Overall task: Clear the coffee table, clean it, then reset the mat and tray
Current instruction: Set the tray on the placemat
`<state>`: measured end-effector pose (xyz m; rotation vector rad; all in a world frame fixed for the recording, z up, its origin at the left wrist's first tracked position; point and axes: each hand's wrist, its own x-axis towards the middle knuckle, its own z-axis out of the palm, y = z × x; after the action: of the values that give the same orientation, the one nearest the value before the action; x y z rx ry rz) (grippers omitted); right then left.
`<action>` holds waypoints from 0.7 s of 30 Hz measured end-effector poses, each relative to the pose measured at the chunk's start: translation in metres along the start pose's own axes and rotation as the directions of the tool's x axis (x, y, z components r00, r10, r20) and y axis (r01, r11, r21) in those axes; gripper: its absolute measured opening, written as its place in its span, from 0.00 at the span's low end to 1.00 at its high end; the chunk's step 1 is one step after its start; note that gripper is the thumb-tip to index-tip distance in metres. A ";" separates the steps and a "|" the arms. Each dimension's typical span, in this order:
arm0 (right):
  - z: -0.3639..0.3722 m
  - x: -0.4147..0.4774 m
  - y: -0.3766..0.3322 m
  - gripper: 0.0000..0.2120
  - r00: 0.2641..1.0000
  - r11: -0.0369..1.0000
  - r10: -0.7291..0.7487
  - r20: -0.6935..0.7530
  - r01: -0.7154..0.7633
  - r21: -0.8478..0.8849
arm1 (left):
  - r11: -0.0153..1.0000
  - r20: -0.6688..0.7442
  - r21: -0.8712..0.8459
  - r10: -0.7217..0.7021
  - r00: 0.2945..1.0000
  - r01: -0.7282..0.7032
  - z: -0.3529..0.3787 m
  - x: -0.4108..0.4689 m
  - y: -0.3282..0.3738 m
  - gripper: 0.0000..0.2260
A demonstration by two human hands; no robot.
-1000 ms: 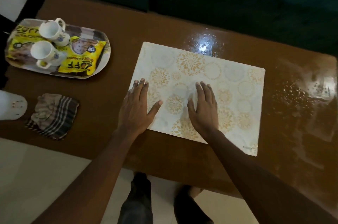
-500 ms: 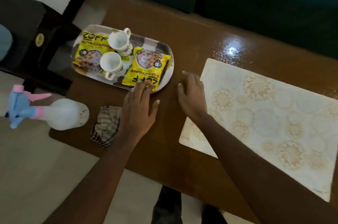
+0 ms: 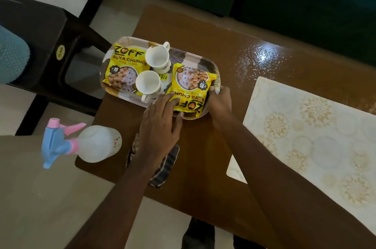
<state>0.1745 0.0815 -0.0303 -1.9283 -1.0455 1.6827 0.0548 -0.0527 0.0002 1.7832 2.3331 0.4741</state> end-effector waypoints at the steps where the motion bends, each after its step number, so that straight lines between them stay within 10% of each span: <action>1: 0.001 0.000 0.000 0.12 1.000 0.999 0.009 -0.002 -0.009 0.038 | 1.000 -0.011 -0.010 -0.004 1.000 0.004 -0.001 0.000 0.000 0.16; 21: -0.232 -0.027 0.050 0.09 0.971 0.965 0.060 -0.230 0.002 0.261 | 0.978 -0.187 -0.185 0.063 0.980 -0.098 -0.012 -0.001 0.117 0.13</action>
<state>0.4104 0.0719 0.0029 -1.9187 -0.6732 1.4747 0.1576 -0.0275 0.0518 1.8147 2.2411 0.8773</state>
